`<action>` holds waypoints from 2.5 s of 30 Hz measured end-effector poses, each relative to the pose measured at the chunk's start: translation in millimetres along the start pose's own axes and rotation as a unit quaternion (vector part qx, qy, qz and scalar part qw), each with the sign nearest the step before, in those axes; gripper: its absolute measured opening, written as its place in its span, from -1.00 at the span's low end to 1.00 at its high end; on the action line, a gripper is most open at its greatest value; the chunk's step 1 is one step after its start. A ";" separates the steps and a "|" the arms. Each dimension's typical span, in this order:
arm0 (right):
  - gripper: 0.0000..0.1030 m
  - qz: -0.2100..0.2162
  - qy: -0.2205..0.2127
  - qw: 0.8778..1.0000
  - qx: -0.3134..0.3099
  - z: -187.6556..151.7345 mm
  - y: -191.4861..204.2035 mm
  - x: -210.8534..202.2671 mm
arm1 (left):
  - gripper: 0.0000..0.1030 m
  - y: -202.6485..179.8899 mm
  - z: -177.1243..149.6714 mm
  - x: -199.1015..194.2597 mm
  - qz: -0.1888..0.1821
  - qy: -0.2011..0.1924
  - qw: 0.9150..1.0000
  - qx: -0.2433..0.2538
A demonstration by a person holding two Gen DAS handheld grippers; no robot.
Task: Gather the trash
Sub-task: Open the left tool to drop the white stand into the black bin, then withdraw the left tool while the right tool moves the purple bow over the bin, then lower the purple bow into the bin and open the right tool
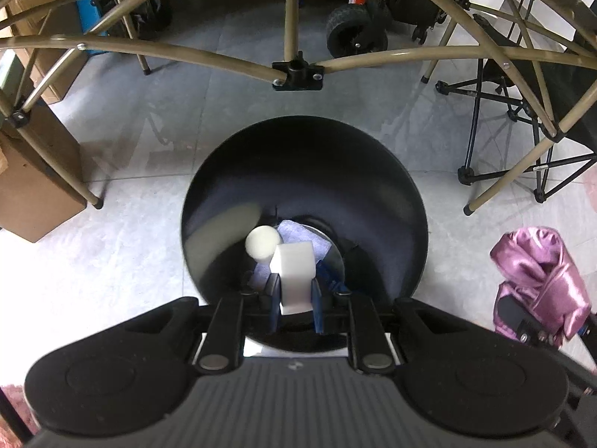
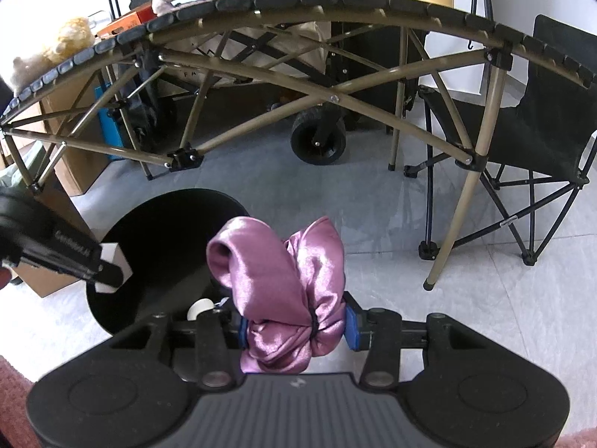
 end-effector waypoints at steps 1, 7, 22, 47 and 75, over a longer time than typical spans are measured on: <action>-0.14 -0.001 0.002 1.000 0.001 -0.2 -0.9 1.0 | -0.66 -1.4 1.9 2.0 -0.001 0.001 1.000 0.000; -0.14 -0.006 0.011 1.000 0.012 -0.7 -6.9 8.7 | -0.66 -9.5 11.1 14.0 -0.006 0.011 1.000 -0.004; -0.14 -0.003 0.024 0.999 0.023 -1.3 -10.8 15.8 | 1.00 -3.7 18.3 23.2 0.015 0.019 1.000 -0.017; -0.14 0.004 0.017 1.000 0.002 8.6 8.5 9.4 | 1.00 34.8 13.0 8.2 0.023 -0.001 0.999 -0.030; -0.14 0.056 0.076 0.993 -0.065 28.4 121.4 31.2 | 1.00 130.4 -0.7 -19.9 0.035 -0.037 0.994 -0.099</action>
Point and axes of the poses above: each gripper's, at about its wrist camera, not at the fingertips, and x roughly the way its jaws point, y to its left, z to its top, the point moved 6 cm from there along x, roughly the way its jaws point, and after that the axes turned 1 degree about -x, right-handed, at the moved point
